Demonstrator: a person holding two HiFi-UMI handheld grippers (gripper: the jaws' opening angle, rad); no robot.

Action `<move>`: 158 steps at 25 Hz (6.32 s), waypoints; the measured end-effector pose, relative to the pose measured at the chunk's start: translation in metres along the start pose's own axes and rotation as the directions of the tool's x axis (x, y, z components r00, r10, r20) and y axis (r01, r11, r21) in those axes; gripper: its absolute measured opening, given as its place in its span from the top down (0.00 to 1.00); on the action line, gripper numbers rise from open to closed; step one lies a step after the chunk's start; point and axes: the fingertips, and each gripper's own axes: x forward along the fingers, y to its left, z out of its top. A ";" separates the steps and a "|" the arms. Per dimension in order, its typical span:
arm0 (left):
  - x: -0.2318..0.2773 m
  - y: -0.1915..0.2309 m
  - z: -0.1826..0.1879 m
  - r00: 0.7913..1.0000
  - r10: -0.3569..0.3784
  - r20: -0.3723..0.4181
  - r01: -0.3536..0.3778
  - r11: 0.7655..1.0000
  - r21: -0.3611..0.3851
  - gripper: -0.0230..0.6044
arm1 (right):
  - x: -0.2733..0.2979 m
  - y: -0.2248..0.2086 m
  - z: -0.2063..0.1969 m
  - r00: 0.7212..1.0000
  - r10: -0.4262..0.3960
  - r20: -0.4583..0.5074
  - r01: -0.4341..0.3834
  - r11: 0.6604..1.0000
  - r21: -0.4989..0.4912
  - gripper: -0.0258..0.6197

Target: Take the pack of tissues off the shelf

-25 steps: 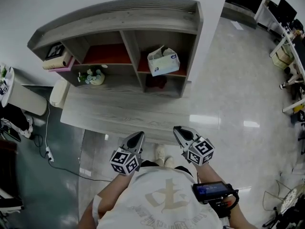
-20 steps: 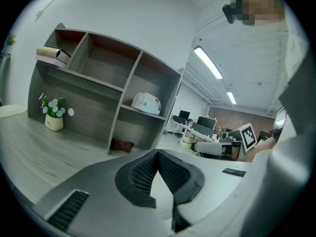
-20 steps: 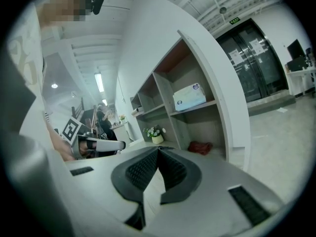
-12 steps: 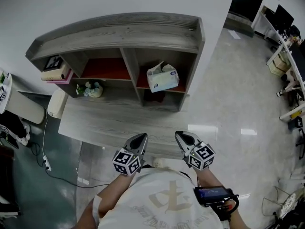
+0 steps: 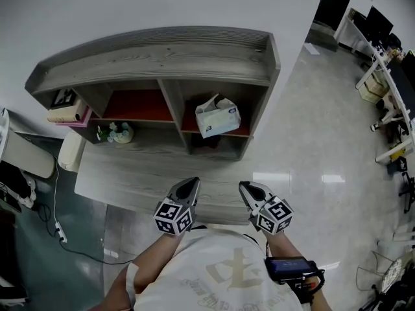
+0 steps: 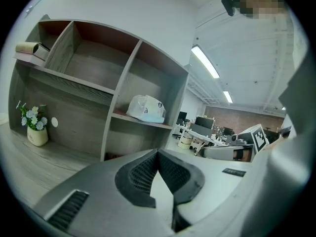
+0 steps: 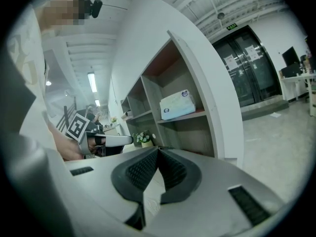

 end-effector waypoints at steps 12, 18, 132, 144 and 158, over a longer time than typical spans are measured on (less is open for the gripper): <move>0.013 0.006 0.030 0.999 -0.037 0.030 0.035 0.998 0.061 0.94 | 0.016 0.002 0.004 1.000 -0.023 0.020 0.023 1.000 0.000 0.95; 0.019 0.011 0.043 0.999 -0.035 0.031 0.033 0.996 0.081 0.83 | 0.027 0.001 0.005 1.000 -0.012 0.020 0.012 1.000 -0.001 0.95; -0.028 0.065 0.043 0.986 0.054 0.158 -0.050 0.998 -0.028 0.90 | 0.064 0.015 -0.014 0.993 0.107 -0.051 -0.107 0.994 -0.012 0.95; -0.041 0.071 -0.005 0.994 0.067 0.081 -0.064 0.997 -0.039 0.90 | 0.068 0.024 -0.021 0.991 0.117 -0.067 -0.119 0.993 -0.018 0.95; -0.050 0.072 -0.033 0.997 0.070 0.023 -0.069 0.997 -0.032 0.90 | 0.066 0.031 -0.034 0.988 0.126 -0.090 -0.128 0.992 -0.013 0.95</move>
